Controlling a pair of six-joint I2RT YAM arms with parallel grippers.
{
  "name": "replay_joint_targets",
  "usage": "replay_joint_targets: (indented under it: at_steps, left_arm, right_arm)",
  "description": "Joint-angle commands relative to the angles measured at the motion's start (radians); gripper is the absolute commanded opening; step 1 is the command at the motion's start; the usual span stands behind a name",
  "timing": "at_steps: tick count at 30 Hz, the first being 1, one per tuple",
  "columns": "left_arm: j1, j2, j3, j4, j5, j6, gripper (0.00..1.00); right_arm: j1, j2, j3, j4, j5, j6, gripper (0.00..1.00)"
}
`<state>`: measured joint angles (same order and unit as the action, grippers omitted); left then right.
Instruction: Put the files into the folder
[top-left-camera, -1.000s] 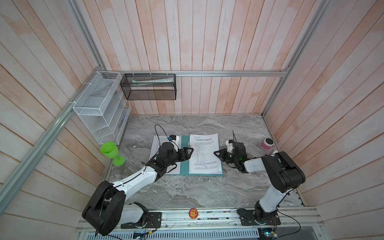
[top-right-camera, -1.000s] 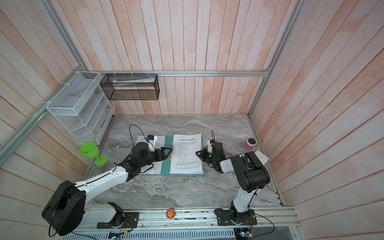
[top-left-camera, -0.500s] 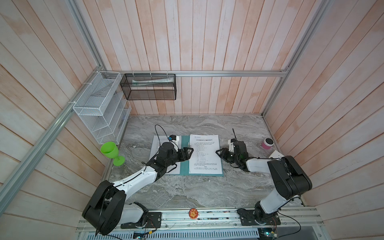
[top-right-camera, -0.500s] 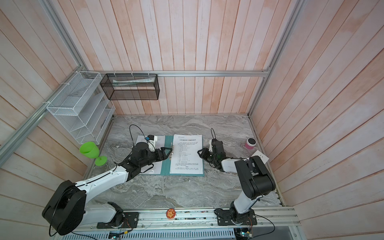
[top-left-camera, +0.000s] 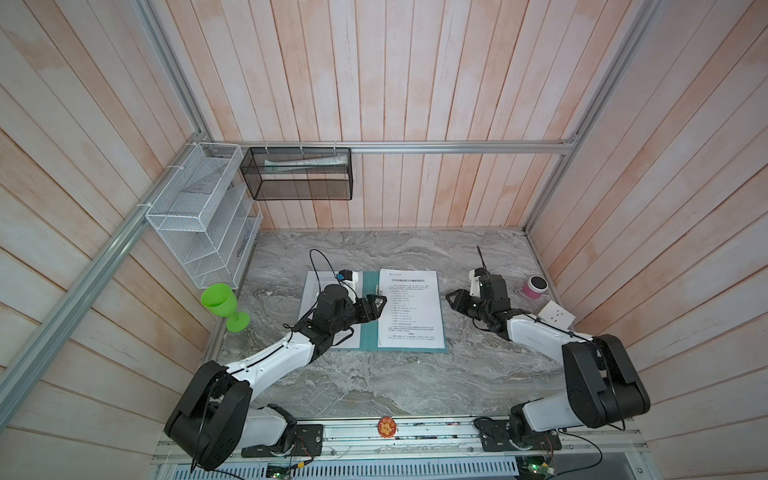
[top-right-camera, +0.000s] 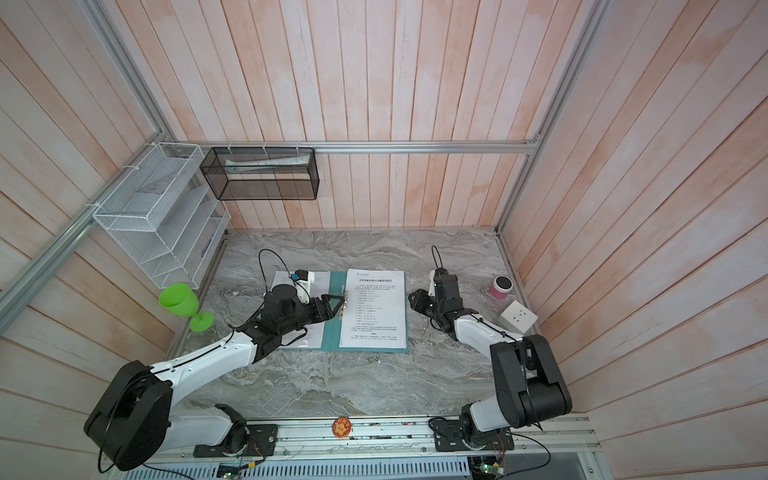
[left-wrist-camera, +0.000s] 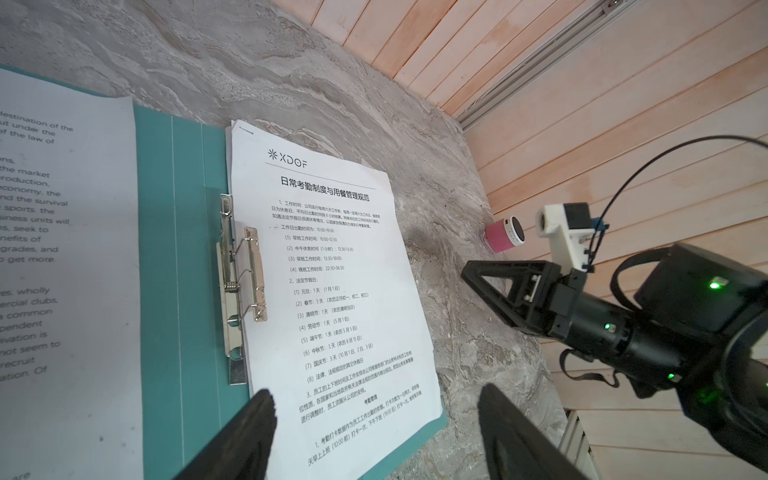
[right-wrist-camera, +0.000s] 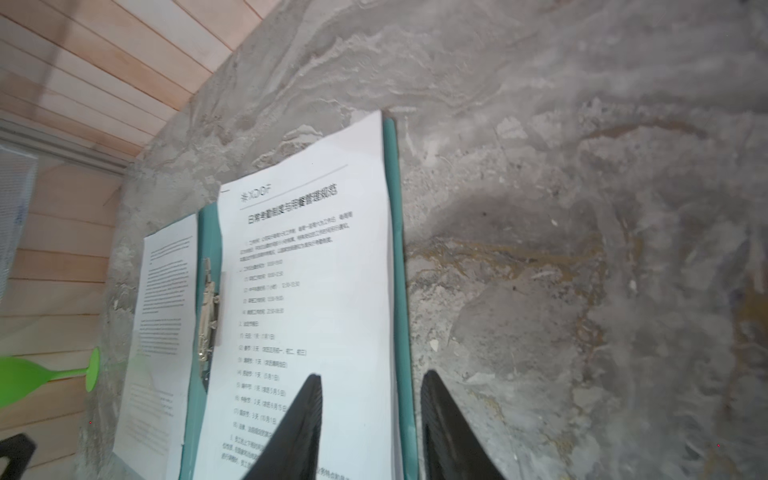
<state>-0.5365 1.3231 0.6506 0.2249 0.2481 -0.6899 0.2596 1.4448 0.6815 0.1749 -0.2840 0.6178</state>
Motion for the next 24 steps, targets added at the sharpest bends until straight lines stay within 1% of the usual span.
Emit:
replay_joint_targets:
  at_steps: [1, 3, 6, 8, 11, 13, 16, 21, 24]
  left_arm:
    - [0.007, 0.028, 0.001, 0.024, -0.019, 0.053, 0.79]
    - [0.011, 0.056, 0.013, 0.032, -0.024, 0.075, 0.79]
    - [0.033, 0.095, 0.031, 0.046, -0.013, 0.090, 0.79]
    - [0.058, 0.121, 0.036, 0.063, 0.004, 0.100, 0.79]
    - [0.097, 0.158, 0.060, 0.064, 0.018, 0.127, 0.79]
    - [0.118, 0.183, 0.079, 0.059, 0.015, 0.157, 0.79]
    - [0.151, 0.227, 0.110, 0.060, 0.021, 0.188, 0.78]
    - [0.198, 0.303, 0.162, 0.081, 0.052, 0.210, 0.78]
    - [0.214, 0.345, 0.190, 0.094, 0.076, 0.210, 0.77]
  right_arm:
    - [0.012, -0.015, 0.057, -0.042, -0.189, -0.078, 0.38]
    - [0.050, -0.006, 0.080, -0.057, -0.213, -0.072, 0.37]
    - [0.121, -0.011, 0.093, -0.064, -0.175, -0.069, 0.37]
    - [0.157, -0.008, 0.105, -0.088, -0.125, -0.066, 0.40]
    - [0.179, 0.009, 0.100, -0.079, -0.107, -0.068, 0.41]
    - [0.182, 0.029, 0.079, -0.026, -0.135, -0.052, 0.41]
    - [0.199, 0.077, 0.073, 0.026, -0.150, -0.037, 0.38]
    - [0.232, 0.168, 0.076, 0.105, -0.183, 0.001, 0.27]
    - [0.248, 0.205, 0.081, 0.136, -0.201, 0.018, 0.26]
